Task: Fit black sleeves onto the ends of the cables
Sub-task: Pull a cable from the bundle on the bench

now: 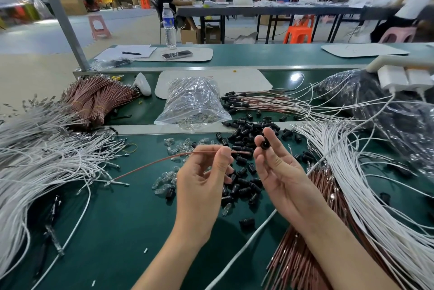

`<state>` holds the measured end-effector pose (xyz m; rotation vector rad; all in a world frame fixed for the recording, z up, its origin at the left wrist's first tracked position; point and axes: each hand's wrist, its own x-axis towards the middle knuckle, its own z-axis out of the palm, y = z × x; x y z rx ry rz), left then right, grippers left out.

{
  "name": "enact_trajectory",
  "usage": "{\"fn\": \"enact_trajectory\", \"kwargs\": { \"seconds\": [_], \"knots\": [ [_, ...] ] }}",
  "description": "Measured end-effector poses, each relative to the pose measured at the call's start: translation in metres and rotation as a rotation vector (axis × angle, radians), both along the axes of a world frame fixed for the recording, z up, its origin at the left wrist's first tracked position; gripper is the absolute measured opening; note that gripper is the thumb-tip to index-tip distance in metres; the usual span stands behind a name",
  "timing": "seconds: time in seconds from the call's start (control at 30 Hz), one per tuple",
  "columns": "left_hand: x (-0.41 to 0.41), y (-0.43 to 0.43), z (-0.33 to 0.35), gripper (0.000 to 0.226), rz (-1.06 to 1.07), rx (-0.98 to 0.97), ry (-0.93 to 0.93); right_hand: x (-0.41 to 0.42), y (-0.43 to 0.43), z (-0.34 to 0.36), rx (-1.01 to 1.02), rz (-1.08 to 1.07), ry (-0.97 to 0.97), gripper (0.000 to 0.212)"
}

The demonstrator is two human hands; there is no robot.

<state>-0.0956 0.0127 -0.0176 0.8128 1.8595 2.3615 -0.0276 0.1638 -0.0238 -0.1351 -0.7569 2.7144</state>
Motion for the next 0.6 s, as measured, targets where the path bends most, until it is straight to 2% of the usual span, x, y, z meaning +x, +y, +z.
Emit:
{"fn": "enact_trajectory", "kwargs": {
  "seconds": [0.3, 0.6],
  "knots": [
    [0.0030, 0.0000, 0.0029, 0.022, -0.026, 0.019, 0.006, 0.0025, 0.0006, 0.0004, 0.002, 0.048, 0.041, 0.043],
    [0.0037, -0.0007, 0.0034, 0.017, -0.013, 0.026, 0.031, 0.0015, -0.0023, 0.0015, 0.066, 0.037, 0.004, 0.051]
  ]
}}
